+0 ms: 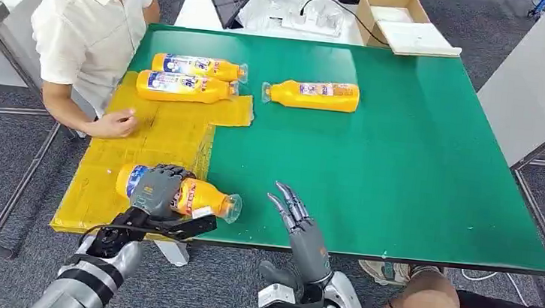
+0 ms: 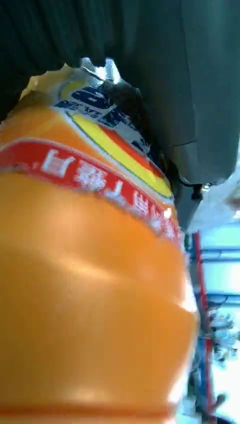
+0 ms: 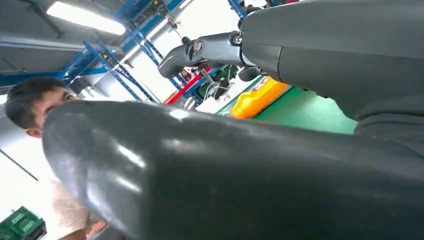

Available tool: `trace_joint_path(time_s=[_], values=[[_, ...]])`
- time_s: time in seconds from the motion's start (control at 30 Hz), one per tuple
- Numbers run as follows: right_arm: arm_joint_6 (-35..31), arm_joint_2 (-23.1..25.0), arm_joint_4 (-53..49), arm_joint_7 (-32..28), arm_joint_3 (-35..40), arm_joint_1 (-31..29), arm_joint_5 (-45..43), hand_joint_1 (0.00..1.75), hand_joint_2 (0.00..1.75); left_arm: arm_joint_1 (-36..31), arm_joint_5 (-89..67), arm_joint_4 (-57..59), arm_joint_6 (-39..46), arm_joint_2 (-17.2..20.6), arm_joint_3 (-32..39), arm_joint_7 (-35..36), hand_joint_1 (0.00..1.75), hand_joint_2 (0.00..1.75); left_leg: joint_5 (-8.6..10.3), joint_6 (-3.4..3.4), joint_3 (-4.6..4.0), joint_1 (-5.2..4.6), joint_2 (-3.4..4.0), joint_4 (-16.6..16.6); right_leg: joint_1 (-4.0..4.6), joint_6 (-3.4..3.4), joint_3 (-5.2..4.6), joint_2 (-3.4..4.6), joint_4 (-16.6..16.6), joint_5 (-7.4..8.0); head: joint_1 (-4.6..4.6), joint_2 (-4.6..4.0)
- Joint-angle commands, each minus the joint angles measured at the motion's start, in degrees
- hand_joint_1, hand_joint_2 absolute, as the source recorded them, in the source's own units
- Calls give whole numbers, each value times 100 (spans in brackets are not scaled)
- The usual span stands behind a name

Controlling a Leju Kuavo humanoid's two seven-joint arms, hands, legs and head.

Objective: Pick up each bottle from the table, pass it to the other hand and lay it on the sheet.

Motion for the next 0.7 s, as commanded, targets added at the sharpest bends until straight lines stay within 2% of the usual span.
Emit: trace_joint_path(time_s=[0.03,0.17,0.47,0.5,0.53,0.7], values=[[35,74,438,-43,-88,-225,-7,0,0,-915,297,1874,-406,-56,-56,177,175,175,-1,-7,26,1,6,-8,2,-7,23,1,-5,-1,0,0],[29,135,595,-46,-79,-277,-11,0,0,-1263,58,2253,-915,-153,-320,685,175,175,-2,-13,51,3,13,-12,5,-14,40,1,-8,-1,0,0],[-34,155,874,-96,-121,-340,-64,0,0,-1339,478,2423,-904,-230,-137,460,175,175,1,-23,67,5,29,-13,8,-18,45,22,2,3,-2,0],[-41,153,917,-114,-122,-353,-69,0,0,-1334,545,2434,-973,-222,-138,367,134,175,4,-23,65,4,29,-13,6,-15,42,24,5,4,0,2],[-47,156,953,-134,-122,-369,-78,0,0,-1328,631,2434,-1007,-225,-108,293,17,175,3,-25,67,4,33,-13,6,-18,43,27,4,4,-2,0],[-47,156,953,-134,-122,-369,-78,0,0,-1328,631,2434,-1007,-225,-108,293,17,175,1,-22,61,4,33,-9,5,-14,38,30,8,4,-2,0]])
